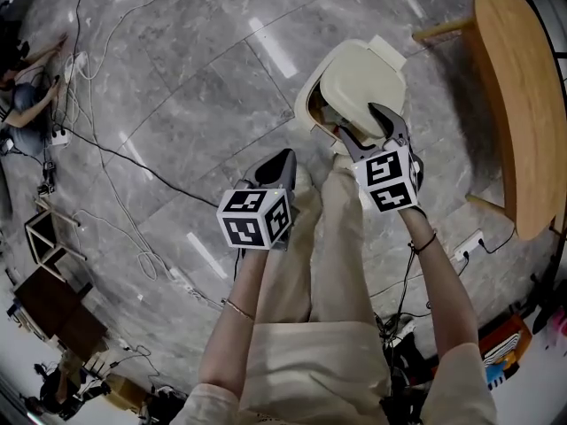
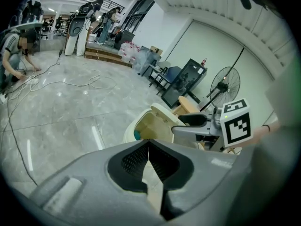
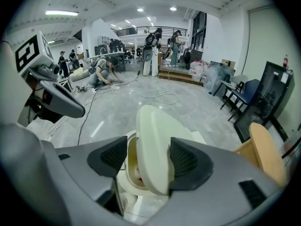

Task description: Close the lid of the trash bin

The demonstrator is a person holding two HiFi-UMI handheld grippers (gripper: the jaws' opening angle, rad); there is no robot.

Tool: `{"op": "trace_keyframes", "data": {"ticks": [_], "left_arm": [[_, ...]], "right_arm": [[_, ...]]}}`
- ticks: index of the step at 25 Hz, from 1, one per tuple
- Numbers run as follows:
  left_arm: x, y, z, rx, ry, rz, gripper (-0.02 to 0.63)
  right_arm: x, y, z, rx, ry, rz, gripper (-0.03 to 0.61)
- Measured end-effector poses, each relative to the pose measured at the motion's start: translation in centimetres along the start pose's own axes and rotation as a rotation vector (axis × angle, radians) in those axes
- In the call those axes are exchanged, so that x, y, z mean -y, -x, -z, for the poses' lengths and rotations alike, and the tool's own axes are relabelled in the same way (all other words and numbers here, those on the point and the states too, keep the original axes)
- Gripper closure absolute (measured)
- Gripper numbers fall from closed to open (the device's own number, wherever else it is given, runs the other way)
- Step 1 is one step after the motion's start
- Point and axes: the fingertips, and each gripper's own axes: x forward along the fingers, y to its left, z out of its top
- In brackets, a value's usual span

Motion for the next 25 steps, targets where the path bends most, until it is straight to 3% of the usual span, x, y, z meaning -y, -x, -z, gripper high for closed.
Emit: {"op": "trace_keyframes", "data": {"ticks": [8, 18, 25], "left_arm": [[-0.2, -0.8, 0.6, -0.025, 0.026, 0.017, 0.591], [-0.2, -2.1, 1.9, -0.053, 0.036, 0.041, 0.591], [-0.9, -3.2, 3.0, -0.060, 0.037, 0.045, 0.591]], "right_arm": [[-1.2, -1.3, 1.2, -0.007, -0.101, -0.054, 0.339], [-2.9, -3.1, 3.2, -0.022, -0.166, -0.096, 0.348], [-3.0, -4.7, 4.7, -0.019, -0.195, -0.099, 0.411]]}}
